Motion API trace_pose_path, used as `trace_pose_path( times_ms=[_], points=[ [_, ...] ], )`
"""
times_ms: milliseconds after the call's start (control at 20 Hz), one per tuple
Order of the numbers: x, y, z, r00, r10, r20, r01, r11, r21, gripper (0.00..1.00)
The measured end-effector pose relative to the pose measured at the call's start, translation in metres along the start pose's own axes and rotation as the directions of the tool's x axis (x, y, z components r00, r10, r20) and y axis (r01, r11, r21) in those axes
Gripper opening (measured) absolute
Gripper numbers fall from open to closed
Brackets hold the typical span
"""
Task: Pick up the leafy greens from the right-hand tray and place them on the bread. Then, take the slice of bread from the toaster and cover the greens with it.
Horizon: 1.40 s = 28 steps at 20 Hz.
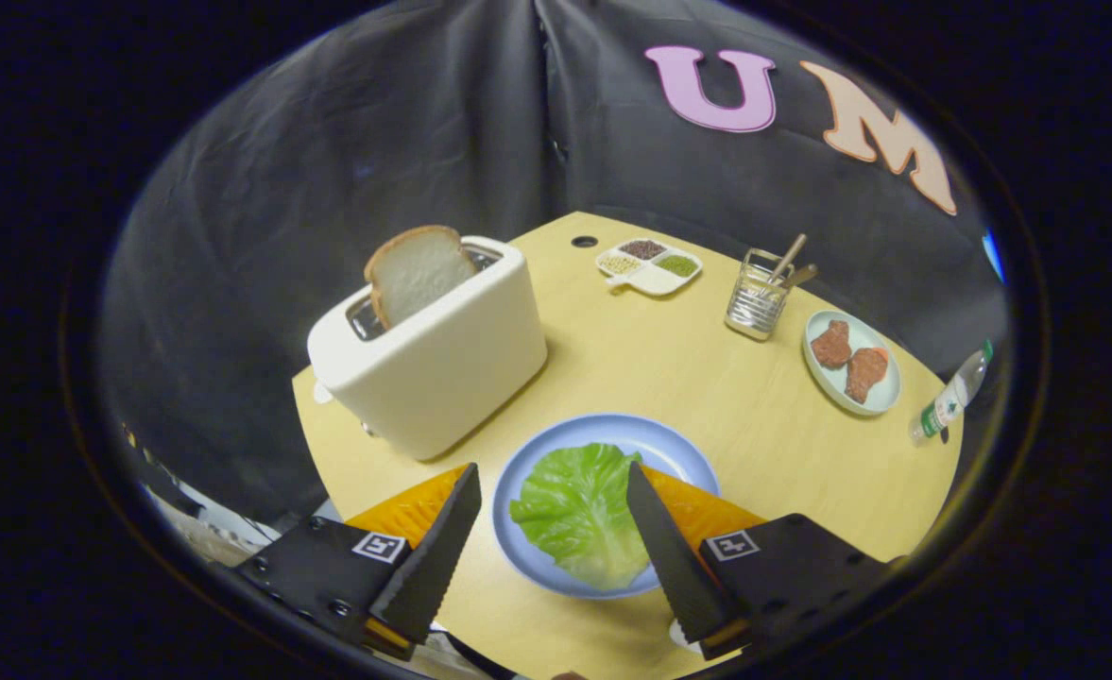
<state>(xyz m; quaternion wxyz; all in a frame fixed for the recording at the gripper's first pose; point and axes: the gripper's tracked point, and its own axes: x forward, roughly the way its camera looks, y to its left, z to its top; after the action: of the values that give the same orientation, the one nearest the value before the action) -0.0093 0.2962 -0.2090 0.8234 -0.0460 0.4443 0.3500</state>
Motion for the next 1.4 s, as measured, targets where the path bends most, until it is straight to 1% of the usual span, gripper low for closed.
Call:
trace_pose_path(
  times_ms=[200, 400, 600, 750, 1000, 1250, 1400],
  points=[
    [-0.007, 0.010, 0.030, 1.000, -0.020, 0.024, 0.019, 1.000, 0.021, 0.98],
    [-0.003, 0.022, 0.053, 0.999, -0.020, 0.041, 0.020, 1.000, 0.004, 0.98],
    [0.003, 0.044, 0.075, 0.998, -0.004, 0.056, 0.002, 0.999, 0.039, 0.98],
    [0.006, 0.053, 0.090, 0.998, -0.012, 0.063, 0.010, 1.000, 0.023, 0.98],
    [0.015, 0.086, 0.118, 0.996, 0.024, 0.080, -0.027, 0.999, 0.042, 0.98],
    [0.034, 0.111, 0.141, 0.996, 0.058, 0.074, -0.063, 0.996, 0.069, 0.98],
    [0.047, 0.115, 0.152, 0.997, 0.056, 0.052, -0.060, 0.995, 0.079, 0.98]
  ],
)
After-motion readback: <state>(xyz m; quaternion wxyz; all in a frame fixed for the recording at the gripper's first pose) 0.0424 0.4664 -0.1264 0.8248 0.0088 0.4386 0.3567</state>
